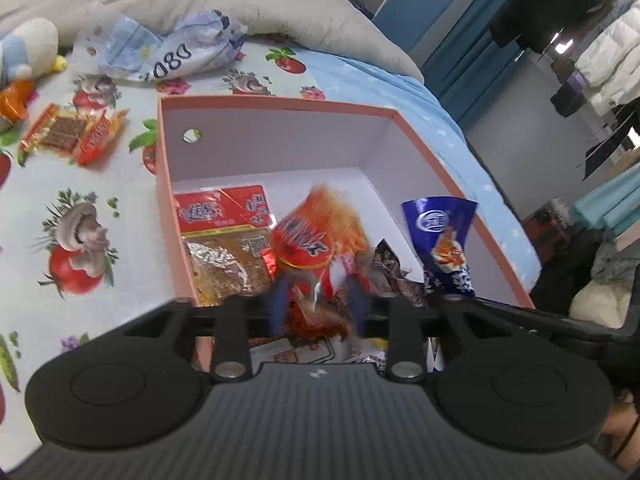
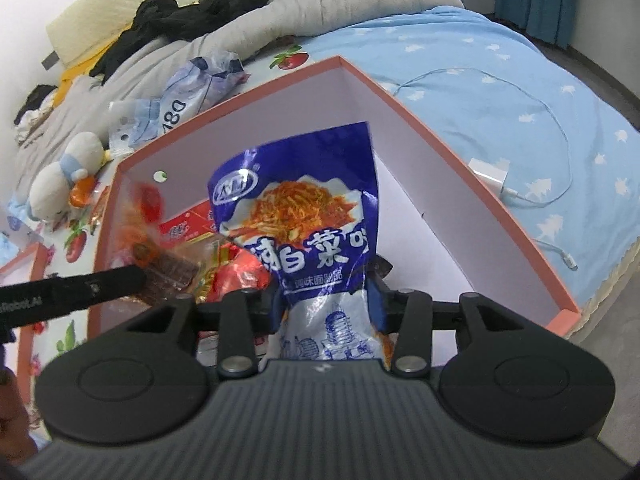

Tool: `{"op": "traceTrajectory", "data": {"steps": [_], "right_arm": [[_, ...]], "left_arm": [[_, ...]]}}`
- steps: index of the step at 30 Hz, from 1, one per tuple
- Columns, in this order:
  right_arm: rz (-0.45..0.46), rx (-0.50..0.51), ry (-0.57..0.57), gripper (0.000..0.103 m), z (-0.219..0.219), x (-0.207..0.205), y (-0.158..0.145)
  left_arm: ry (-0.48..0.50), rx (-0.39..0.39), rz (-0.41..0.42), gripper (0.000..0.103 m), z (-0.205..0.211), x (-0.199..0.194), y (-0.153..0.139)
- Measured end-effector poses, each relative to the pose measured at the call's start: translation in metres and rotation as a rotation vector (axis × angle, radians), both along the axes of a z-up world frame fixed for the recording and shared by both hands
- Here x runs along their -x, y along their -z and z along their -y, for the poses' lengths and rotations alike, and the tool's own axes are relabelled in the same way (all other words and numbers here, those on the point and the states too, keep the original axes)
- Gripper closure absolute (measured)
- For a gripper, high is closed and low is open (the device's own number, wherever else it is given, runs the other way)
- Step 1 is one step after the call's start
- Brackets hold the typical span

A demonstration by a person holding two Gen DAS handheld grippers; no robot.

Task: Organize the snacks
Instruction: 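Lower both packets into the larger pink box and open both grippers, then withdraw both open grippers from the box toward the remaining snacks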

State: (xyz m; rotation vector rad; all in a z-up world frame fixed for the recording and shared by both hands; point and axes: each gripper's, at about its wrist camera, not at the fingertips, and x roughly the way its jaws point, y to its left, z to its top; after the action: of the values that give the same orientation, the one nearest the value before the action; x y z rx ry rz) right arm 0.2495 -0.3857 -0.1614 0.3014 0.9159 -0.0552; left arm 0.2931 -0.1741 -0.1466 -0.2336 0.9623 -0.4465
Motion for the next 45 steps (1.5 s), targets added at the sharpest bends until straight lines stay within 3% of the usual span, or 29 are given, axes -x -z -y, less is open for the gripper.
{"op": "traceTrajectory", "data": {"steps": [2,4,22,36,45], "right_arm": [[0.012,0.001,-0.001,0.037,-0.001,0.004,-0.004],[0.032,0.014,-0.001,0.029,-0.003,0.009,-0.010],[0.225,-0.003,-0.032,0.029,-0.040,0.104,-0.075],[0.316,-0.011,-0.173,0.029,-0.093,0.164,-0.089],[0.357,-0.041,-0.289,0.029,-0.123,0.188,-0.092]], "left_arm": [[0.002,0.001,0.012,0.053,-0.001,0.006,-0.005],[-0.006,0.021,0.010,0.053,-0.005,0.011,-0.011],[-0.057,0.031,0.177,0.052,-0.053,0.133,-0.087],[-0.161,-0.017,0.285,0.052,-0.107,0.236,-0.102],[-0.249,-0.045,0.308,0.052,-0.139,0.279,-0.102]]}}
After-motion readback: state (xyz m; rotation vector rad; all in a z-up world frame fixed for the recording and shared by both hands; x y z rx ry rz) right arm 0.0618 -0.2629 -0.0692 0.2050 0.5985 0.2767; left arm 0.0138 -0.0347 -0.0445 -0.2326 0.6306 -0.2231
